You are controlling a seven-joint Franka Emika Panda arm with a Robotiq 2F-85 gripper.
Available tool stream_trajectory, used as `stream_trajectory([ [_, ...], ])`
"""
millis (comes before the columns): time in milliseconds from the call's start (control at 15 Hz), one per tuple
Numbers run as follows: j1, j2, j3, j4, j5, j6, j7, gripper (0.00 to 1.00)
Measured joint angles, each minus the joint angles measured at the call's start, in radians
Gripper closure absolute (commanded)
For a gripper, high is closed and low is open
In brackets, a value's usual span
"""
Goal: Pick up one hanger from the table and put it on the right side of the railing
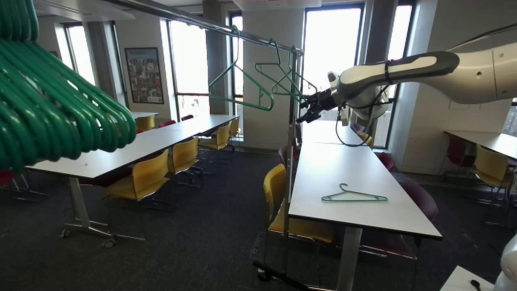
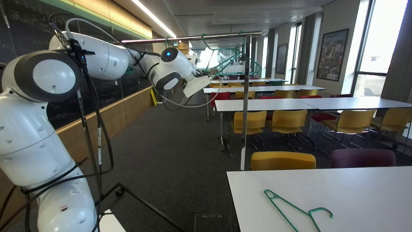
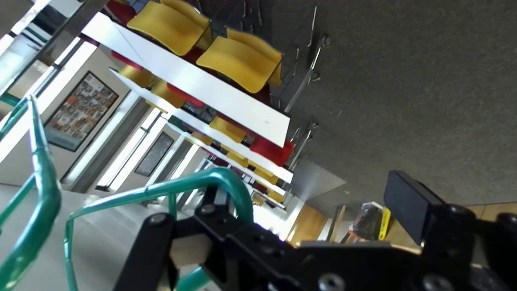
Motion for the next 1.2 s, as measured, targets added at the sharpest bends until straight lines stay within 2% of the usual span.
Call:
stream_trajectory([
  [67, -0.023, -0.008, 0.011, 0.014, -0.085, -0.055, 0.066, 0.0],
  [133, -0.017, -0.02, -0.006, 0.027, -0.178, -0.115, 0.136, 0.0],
  [200, -0.011, -0.027, -0.015, 0.03, -0.196, -0.128, 0.159, 0.0],
  [933, -0.009, -0.013, -0.007, 0.032, -0.192, -0.121, 0.151, 0.0],
  [1200, 0.018, -0.009, -0.011, 0.082, -0.136, -0.12, 0.071, 0.0],
])
